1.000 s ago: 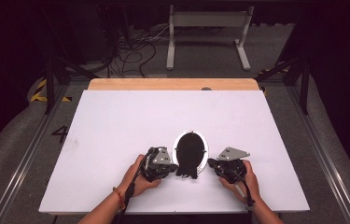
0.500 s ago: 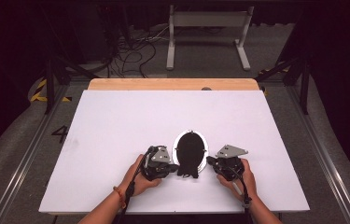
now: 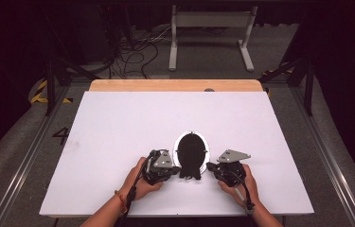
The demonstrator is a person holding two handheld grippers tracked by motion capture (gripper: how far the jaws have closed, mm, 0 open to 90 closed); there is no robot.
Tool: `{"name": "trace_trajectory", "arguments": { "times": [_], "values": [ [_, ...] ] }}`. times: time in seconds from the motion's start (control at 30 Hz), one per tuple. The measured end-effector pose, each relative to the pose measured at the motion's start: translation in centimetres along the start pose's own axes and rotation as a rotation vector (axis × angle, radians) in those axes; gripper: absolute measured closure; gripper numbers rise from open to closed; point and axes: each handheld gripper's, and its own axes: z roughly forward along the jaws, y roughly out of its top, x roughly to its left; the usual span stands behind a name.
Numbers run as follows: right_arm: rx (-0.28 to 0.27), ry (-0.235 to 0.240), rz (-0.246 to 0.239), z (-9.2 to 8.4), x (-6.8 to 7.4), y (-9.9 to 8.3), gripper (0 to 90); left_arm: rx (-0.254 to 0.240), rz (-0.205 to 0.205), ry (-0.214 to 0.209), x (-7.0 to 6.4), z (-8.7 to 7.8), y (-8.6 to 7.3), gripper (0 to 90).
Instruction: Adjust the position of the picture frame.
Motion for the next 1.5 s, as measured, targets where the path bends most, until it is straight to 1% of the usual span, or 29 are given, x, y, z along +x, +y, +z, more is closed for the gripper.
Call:
{"name": "trace_trajectory", "arguments": {
  "times": [0.03,0.1,0.13,0.17,0.2,0.23,0.3,0.33,0.43,0.47,0.5,0.53,0.6,0.63,0.7,0.73,0.77,0.83,0.9,0.97,1.03,1.1,1.17,1.2,1.23,1.27,1.33,1.43,1.5],
  "values": [
    [0.002,0.013,-0.002,0.0,0.2,0.0,90.0,0.001,-0.001,-0.001,0.0,0.0,0.0,89.9],
    [0.005,-0.004,-0.02,0.0,0.6,0.0,90.0,-0.002,0.002,0.001,0.1,0.0,0.0,89.9],
    [0.003,-0.007,-0.018,0.0,0.6,0.0,90.0,-0.004,0.006,0.0,0.2,0.0,0.0,89.9],
    [-0.002,-0.001,-0.003,0.1,0.6,0.0,90.0,-0.006,0.0,0.0,0.3,0.0,-0.1,89.9],
    [-0.004,-0.001,-0.003,0.2,0.6,0.0,90.0,-0.01,-0.007,-0.005,0.4,0.0,-0.1,90.0],
    [-0.003,-0.006,-0.005,0.2,0.6,0.1,90.0,-0.017,-0.024,-0.013,0.5,0.0,-0.2,90.0],
    [-0.005,-0.024,-0.013,0.3,0.9,0.1,90.0,-0.018,-0.032,-0.013,0.6,0.0,-0.2,90.0],
    [-0.003,-0.029,-0.017,0.3,0.9,0.2,90.0,-0.018,-0.025,-0.011,0.6,0.0,-0.2,90.0],
    [-0.007,-0.005,-0.003,0.3,0.7,0.1,89.8,-0.018,-0.024,-0.005,0.5,0.0,-0.2,90.0],
    [-0.005,-0.014,-0.014,0.3,0.7,0.1,87.3,-0.015,-0.021,-0.002,0.5,0.0,-0.2,89.9],
    [0.004,-0.031,-0.039,0.3,0.8,0.2,84.3,-0.009,-0.01,0.012,0.4,-0.1,-0.1,89.8],
    [0.01,-0.033,-0.054,0.2,0.8,0.3,79.9,-0.002,0.002,0.025,0.3,-0.2,-0.1,89.5],
    [0.007,-0.019,-0.039,-0.1,0.4,0.3,79.4,0.008,0.016,0.039,0.2,-0.4,-0.1,88.7],
    [0.002,-0.021,-0.033,-0.4,0.2,0.4,78.6,0.006,0.021,0.047,0.2,-0.7,-0.1,88.5],
    [-0.033,-0.009,-0.023,-1.2,-0.2,0.6,77.2,-0.011,0.025,0.058,0.3,-1.6,-0.3,87.4],
    [-0.049,0.005,-0.02,-1.7,-0.4,0.7,76.7,-0.033,0.016,0.065,0.5,-2.4,-0.4,86.9],
    [-0.057,0.004,-0.031,-2.2,-0.5,0.7,75.7,-0.044,0.008,0.071,0.6,-2.9,-0.5,86.0],
    [-0.064,-0.007,-0.054,-2.9,-0.7,0.8,74.2,-0.067,0.027,0.095,0.8,-4.5,-0.8,84.3],
    [-0.072,-0.023,-0.073,-3.7,-0.9,0.8,73.0,-0.093,0.024,0.1,0.9,-5.5,-1.2,81.5],
    [-0.081,-0.028,-0.087,-4.4,-1.2,0.7,72.2,-0.116,0.007,0.114,1.2,-6.8,-1.9,79.5],
    [-0.089,-0.022,-0.08,-5.0,-1.5,0.7,71.9,-0.135,-0.017,0.128,1.2,-7.8,-2.8,74.9],
    [-0.097,-0.018,-0.078,-5.4,-1.8,0.7,71.4,-0.128,-0.017,0.145,1.0,-8.6,-3.8,70.9],
    [-0.105,-0.015,-0.071,-5.8,-1.9,0.7,71.0,-0.126,-0.014,0.178,0.6,-9.5,-4.8,64.2],
    [-0.105,-0.018,-0.07,-5.9,-2.0,0.7,70.7,-0.131,-0.01,0.18,0.5,-10.1,-5.3,62.2],
    [-0.107,-0.018,-0.069,-6.1,-2.0,0.7,70.1,-0.138,-0.008,0.194,0.3,-10.6,-5.9,59.2],
    [-0.107,-0.014,-0.072,-6.1,-2.0,0.8,69.9,-0.14,-0.018,0.213,0.2,-11.1,-6.4,56.1],
    [-0.104,-0.012,-0.075,-6.2,-1.9,0.8,69.1,-0.152,-0.047,0.242,0.2,-11.9,-7.4,45.3],
    [-0.098,-0.009,-0.071,-6.2,-1.9,0.8,68.4,-0.152,-0.082,0.284,0.4,-12.9,-9.0,40.1],
    [-0.094,-0.005,-0.077,-6.0,-1.8,0.9,67.9,-0.152,-0.099,0.318,0.7,-13.2,-9.6,37.1]
  ]
}}
